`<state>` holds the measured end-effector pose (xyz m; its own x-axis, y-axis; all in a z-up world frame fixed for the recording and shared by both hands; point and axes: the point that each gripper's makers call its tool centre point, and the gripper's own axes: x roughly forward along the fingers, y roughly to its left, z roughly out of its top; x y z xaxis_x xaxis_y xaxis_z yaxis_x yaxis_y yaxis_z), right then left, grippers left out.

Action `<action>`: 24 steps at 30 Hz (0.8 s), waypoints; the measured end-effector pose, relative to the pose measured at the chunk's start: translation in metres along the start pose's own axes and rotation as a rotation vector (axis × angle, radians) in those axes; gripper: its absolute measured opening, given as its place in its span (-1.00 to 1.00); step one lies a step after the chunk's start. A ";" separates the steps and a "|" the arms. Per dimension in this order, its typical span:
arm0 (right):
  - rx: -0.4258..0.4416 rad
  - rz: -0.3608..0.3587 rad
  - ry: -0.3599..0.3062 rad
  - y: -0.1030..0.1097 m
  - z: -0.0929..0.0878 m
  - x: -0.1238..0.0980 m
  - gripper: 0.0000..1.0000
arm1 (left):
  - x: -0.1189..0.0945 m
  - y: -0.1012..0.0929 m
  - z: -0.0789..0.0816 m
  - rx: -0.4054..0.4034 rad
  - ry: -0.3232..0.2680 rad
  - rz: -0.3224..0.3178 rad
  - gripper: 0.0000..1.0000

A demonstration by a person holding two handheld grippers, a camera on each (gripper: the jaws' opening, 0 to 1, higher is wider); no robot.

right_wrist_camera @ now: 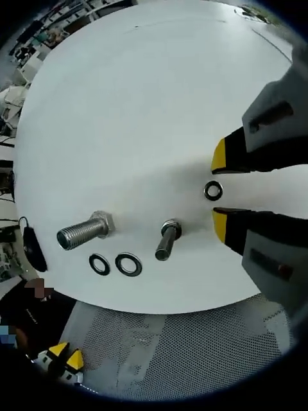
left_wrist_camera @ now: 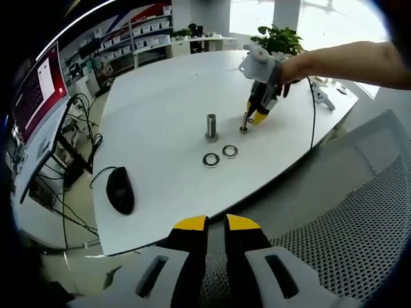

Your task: Place the washer onto the threaded stud by aligning its center hole with the stud, sliding it down to the base, and recovering from edge contact or off-axis alignment until the washer reaches the visible bottom stop.

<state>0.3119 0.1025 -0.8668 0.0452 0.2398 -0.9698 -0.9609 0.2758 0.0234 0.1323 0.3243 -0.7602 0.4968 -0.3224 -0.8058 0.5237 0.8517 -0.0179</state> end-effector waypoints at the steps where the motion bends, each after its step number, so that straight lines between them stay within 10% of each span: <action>1: -0.005 -0.003 0.002 0.000 0.000 0.000 -0.57 | 0.000 0.000 0.000 0.000 0.000 0.000 -0.85; 24: -0.107 -0.030 0.134 -0.001 0.004 0.004 -0.68 | 0.000 0.000 0.000 0.003 0.002 -0.002 -0.85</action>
<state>0.3145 0.1067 -0.8698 0.0440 0.1047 -0.9935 -0.9837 0.1782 -0.0248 0.1322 0.3245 -0.7606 0.4947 -0.3234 -0.8066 0.5268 0.8498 -0.0176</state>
